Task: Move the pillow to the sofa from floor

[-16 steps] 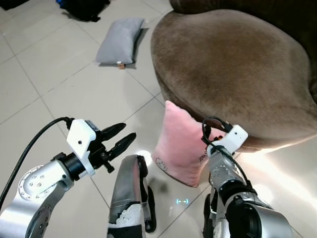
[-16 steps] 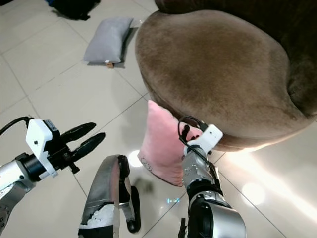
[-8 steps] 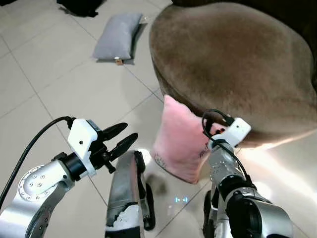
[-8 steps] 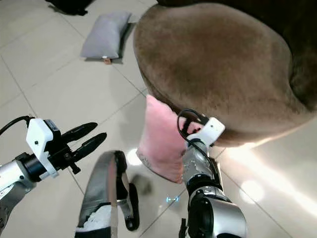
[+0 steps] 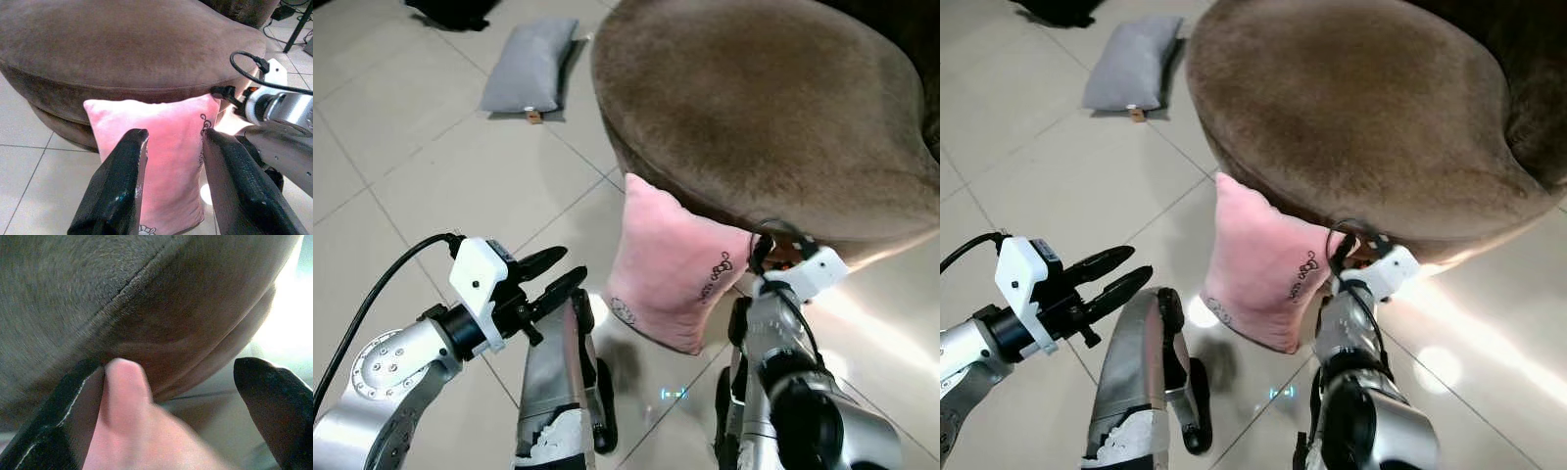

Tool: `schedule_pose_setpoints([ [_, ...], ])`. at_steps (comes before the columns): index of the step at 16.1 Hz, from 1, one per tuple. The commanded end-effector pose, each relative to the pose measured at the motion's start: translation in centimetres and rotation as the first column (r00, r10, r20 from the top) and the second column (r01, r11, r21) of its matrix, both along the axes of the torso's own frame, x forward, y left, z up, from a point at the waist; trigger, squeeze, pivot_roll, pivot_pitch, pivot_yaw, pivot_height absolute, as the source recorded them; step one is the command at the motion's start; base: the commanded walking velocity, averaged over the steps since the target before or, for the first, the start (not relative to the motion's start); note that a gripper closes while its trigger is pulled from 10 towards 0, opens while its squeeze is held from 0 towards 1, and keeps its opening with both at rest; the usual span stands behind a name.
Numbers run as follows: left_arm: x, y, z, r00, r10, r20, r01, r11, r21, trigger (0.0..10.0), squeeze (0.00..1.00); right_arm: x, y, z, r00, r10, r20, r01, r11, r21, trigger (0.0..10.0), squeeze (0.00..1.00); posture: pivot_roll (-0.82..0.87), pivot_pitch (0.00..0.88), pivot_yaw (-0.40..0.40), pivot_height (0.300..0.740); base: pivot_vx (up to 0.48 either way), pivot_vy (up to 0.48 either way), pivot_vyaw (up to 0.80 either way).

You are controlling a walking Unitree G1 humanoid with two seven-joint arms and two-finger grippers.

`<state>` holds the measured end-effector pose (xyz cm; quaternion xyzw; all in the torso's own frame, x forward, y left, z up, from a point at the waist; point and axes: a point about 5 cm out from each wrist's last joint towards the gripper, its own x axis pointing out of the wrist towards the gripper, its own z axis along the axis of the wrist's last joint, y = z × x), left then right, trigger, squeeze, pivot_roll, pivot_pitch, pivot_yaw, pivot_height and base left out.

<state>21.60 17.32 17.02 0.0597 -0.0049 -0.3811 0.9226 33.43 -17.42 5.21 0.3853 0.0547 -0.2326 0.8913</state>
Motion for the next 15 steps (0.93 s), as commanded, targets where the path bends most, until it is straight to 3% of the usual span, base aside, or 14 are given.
schedule_pose_setpoints([
  [1, -0.3, -0.2, 0.1, 1.000, -0.012, -0.007, 0.012, 1.000, 0.005, 10.0, 0.00, -0.2, 0.6, -0.5, 1.000, -0.001, 0.007, 0.000, 0.997, 0.076, 10.0, 1.00, 0.28, 0.319, 0.148, 0.472, 0.000, 0.000, 0.00],
  [2, -0.3, -0.2, 0.1, 1.000, -0.012, -0.010, 0.012, 1.000, -0.005, 10.0, 0.00, 0.0, 1.3, -0.4, 0.999, 0.002, 0.040, -0.009, 0.985, 0.173, 10.0, 1.00, 0.29, 0.317, 0.147, 0.472, 0.000, 0.000, 0.00],
  [4, -0.6, -0.3, 0.0, 0.998, -0.045, -0.039, 0.045, 0.999, -0.013, 10.0, 0.00, 0.2, 2.2, -0.4, 0.997, 0.052, 0.055, -0.062, 0.979, 0.195, 10.0, 1.00, 0.28, 0.317, 0.149, 0.472, 0.000, 0.000, 0.00],
  [5, -1.1, -0.4, -0.4, 0.993, -0.082, -0.080, 0.081, 0.997, -0.011, 10.0, 0.00, 0.3, 3.3, -0.4, 0.990, 0.126, 0.069, -0.137, 0.973, 0.188, 10.0, 0.58, 0.28, 0.316, 0.149, 0.472, 0.000, 0.000, 0.00],
  [6, -1.3, -0.4, -0.6, 0.991, -0.096, -0.097, 0.096, 0.995, -0.005, 10.0, 0.00, 0.2, 3.8, -0.6, 0.985, 0.164, 0.048, -0.170, 0.974, 0.153, 10.0, 0.00, 0.28, 0.315, 0.149, 0.472, 0.000, 0.000, 0.00],
  [12, -1.1, -0.3, -0.4, 0.993, -0.077, -0.084, 0.078, 0.997, -0.001, 10.0, 0.00, -0.2, 5.0, -0.9, 0.980, 0.195, 0.037, -0.199, 0.973, 0.116, 10.0, 0.00, 0.29, 0.313, 0.153, 0.472, 0.000, 0.000, 0.00],
  [13, -1.1, -0.2, -0.4, 0.994, -0.074, -0.083, 0.075, 0.997, 0.002, 10.0, 0.00, -0.2, 5.2, -0.9, 0.978, 0.204, 0.035, -0.207, 0.972, 0.110, 3.2, 0.00, 0.29, 0.314, 0.154, 0.472, 0.000, 0.000, 0.00],
  [14, -1.1, -0.2, -0.4, 0.994, -0.073, -0.082, 0.074, 0.997, 0.003, 10.0, 0.00, -0.2, 5.3, -1.0, 0.978, 0.205, 0.036, -0.208, 0.972, 0.110, 3.2, 0.00, 0.29, 0.314, 0.154, 0.472, 0.000, 0.000, 0.00],
  [15, -1.1, -0.1, -0.4, 0.994, -0.072, -0.081, 0.073, 0.997, 0.004, 10.0, 0.00, -0.3, 5.4, -1.0, 0.977, 0.210, 0.031, -0.212, 0.971, 0.112, 0.0, 0.00, 0.29, 0.314, 0.154, 0.472, 0.000, 0.000, 0.00],
])
